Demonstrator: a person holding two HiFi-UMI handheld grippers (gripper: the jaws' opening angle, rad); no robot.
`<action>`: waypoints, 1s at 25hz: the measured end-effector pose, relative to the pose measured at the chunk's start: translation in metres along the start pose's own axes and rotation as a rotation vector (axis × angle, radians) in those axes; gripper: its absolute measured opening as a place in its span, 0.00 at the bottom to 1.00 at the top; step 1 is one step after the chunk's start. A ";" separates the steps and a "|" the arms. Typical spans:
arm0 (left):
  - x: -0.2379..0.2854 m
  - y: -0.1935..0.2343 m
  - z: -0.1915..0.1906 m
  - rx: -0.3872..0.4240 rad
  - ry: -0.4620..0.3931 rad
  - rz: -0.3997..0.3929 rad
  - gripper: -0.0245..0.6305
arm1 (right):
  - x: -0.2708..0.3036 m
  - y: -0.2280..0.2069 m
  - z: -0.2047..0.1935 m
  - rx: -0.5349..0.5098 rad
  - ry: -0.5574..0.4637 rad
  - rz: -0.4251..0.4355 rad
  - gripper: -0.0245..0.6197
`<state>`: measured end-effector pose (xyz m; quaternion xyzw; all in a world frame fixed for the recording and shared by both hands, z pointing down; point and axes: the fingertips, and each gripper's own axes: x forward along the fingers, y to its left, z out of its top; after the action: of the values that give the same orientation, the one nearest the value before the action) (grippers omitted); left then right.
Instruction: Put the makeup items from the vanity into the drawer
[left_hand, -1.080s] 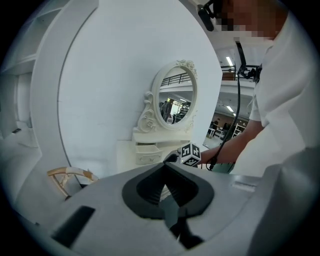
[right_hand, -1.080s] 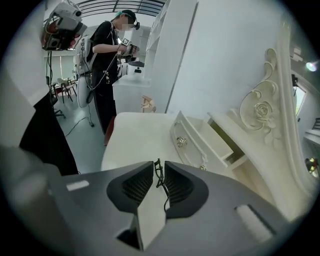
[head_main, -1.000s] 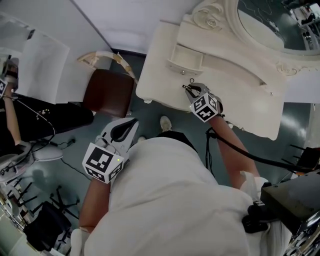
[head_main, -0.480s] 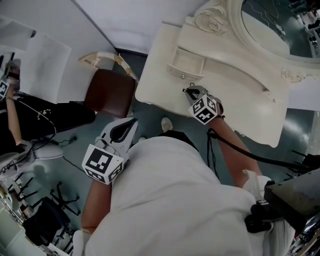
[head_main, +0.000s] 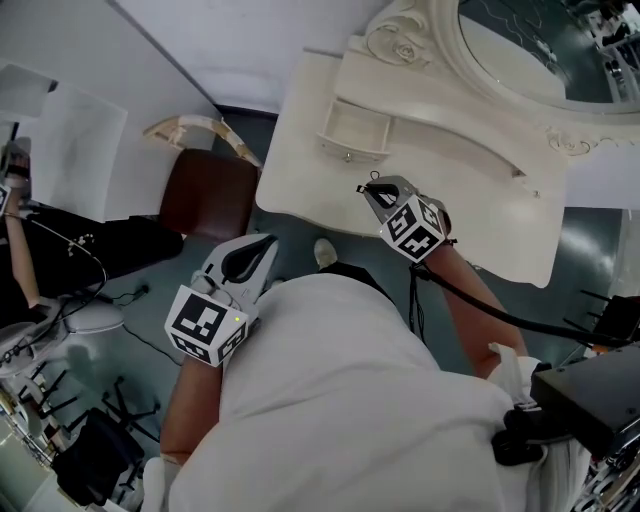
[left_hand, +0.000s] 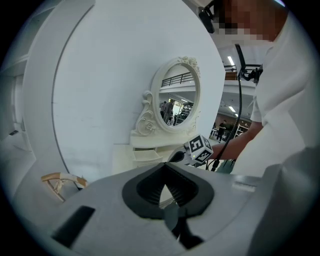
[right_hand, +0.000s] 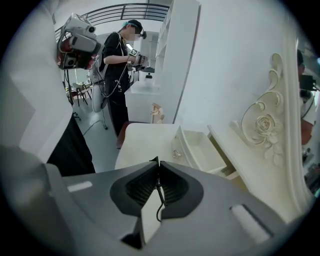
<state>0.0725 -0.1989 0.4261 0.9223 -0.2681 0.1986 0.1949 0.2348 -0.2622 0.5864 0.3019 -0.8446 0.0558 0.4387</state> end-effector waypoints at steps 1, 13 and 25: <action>0.003 -0.002 0.001 0.002 -0.002 -0.006 0.04 | -0.006 -0.003 0.005 -0.002 -0.009 -0.004 0.06; 0.007 -0.001 0.010 0.003 -0.017 0.017 0.04 | -0.009 -0.077 0.051 -0.034 -0.072 -0.041 0.06; -0.015 0.021 0.001 -0.071 -0.022 0.154 0.04 | 0.060 -0.109 0.057 -0.067 -0.020 0.043 0.06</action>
<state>0.0493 -0.2098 0.4237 0.8935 -0.3474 0.1936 0.2085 0.2289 -0.3989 0.5795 0.2693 -0.8566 0.0338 0.4389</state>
